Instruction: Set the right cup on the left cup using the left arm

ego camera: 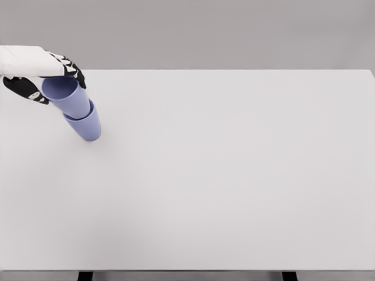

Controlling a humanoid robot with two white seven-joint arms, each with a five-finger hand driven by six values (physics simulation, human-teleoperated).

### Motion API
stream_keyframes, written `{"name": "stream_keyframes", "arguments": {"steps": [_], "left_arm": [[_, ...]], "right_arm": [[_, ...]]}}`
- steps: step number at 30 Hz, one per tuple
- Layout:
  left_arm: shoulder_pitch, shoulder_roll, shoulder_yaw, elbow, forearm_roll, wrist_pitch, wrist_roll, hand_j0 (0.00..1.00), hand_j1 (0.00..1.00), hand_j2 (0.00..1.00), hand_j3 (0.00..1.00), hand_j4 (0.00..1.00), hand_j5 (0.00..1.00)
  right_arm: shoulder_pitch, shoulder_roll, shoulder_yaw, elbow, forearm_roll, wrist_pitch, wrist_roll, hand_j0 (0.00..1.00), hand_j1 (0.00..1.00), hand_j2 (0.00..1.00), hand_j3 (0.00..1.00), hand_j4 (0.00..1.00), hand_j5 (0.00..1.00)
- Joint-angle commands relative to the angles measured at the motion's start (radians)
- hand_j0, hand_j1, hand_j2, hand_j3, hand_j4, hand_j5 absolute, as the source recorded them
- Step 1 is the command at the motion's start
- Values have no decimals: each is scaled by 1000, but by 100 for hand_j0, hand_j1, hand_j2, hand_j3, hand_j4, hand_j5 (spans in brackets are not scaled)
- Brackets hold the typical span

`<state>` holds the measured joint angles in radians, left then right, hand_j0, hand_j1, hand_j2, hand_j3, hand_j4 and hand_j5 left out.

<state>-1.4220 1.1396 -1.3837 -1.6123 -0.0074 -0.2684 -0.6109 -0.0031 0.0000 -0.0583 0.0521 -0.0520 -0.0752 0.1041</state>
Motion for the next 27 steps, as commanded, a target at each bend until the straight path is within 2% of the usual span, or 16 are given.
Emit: {"name": "stream_keyframes", "arguments": {"steps": [1, 9, 14, 27], "left_arm": [[0, -5, 2, 6, 1, 0, 0, 71, 71, 71, 71, 71, 71], [0, -6, 2, 6, 0, 0, 0, 71, 71, 71, 71, 71, 71], [0, -5, 2, 6, 0, -2, 0, 78, 78, 78, 78, 78, 78], [0, -5, 0, 6, 0, -3, 0, 86, 86, 86, 86, 86, 86]], "right_arm": [[0, 0, 0, 0, 0, 0, 0, 100, 100, 100, 100, 100, 100], [0, 0, 0, 0, 0, 0, 0, 100, 100, 100, 100, 100, 100], [0, 0, 0, 0, 1, 0, 0, 100, 100, 100, 100, 100, 100], [0, 0, 0, 0, 0, 0, 0, 100, 100, 100, 100, 100, 100]]}}
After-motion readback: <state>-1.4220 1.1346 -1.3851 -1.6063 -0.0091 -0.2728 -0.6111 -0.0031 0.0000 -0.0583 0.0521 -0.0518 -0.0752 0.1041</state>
